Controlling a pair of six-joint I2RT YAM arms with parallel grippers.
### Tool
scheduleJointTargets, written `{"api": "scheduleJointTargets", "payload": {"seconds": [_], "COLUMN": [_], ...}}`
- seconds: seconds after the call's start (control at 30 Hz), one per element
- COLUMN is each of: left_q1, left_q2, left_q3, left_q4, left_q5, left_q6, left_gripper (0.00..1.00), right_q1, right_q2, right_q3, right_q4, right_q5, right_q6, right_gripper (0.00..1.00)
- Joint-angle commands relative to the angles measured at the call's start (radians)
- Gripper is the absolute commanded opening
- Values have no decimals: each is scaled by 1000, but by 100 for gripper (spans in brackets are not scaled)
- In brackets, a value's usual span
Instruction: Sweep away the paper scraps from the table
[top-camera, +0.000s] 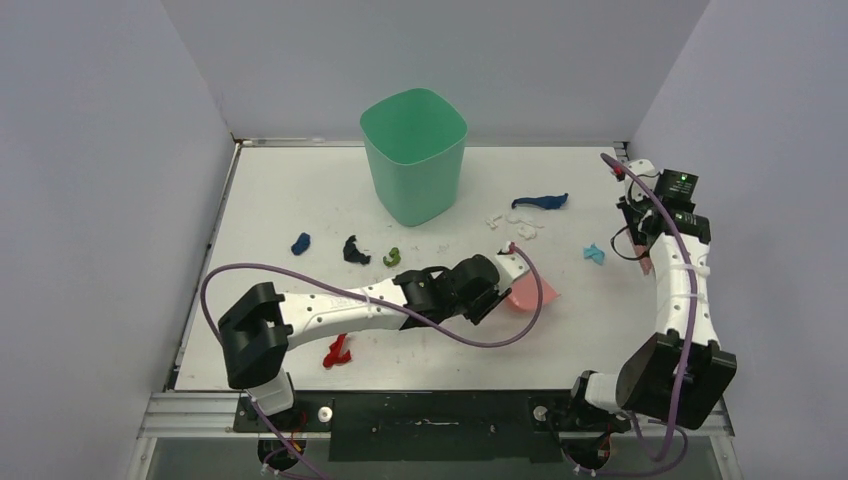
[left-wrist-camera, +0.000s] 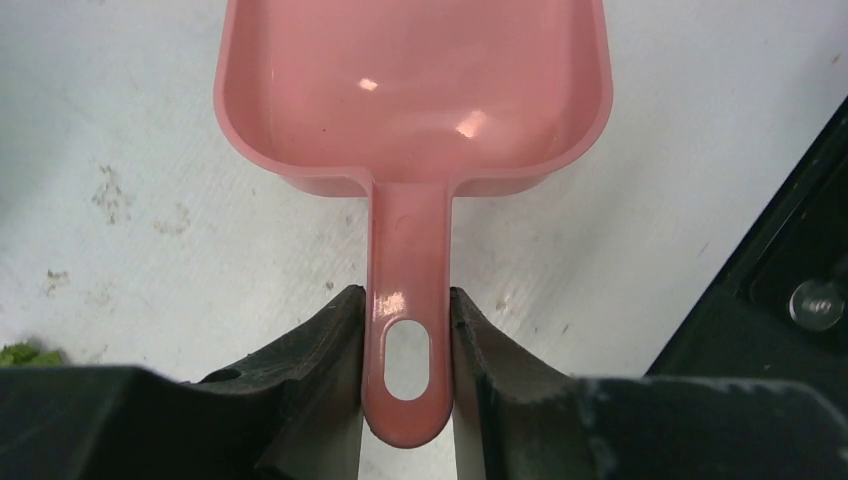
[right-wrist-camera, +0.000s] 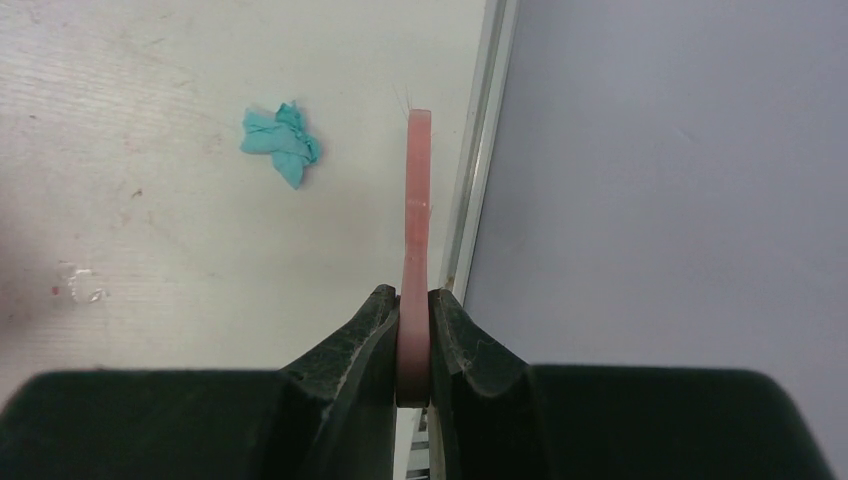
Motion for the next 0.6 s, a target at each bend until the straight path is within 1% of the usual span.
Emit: {"api": "scheduleJointTargets", "payload": {"seconds": [0.0, 0.13, 0.27, 0.43, 0.57], "left_q1": [-15, -24, -29, -34, -34], "left_q2": [-59, -62, -25, 26, 54], "left_q3": [-63, -98, -89, -68, -53], "left_q4": [-109, -126, -157, -164, -145], "left_q5": [-13, -18, 23, 51, 54], "left_q6": [-20, -10, 26, 38, 45], "left_gripper": [0, 0, 0, 0, 0], "right_q1": [0, 38, 126, 234, 275], "right_q2": [90, 159, 198, 222, 192], "right_q3": [38, 24, -22, -47, -53], "right_q4": [147, 204, 243, 181, 93], "right_q5": [87, 131, 198, 136, 22], "right_q6": [-35, -29, -20, 44, 86], "right_gripper": [5, 5, 5, 5, 5]}}
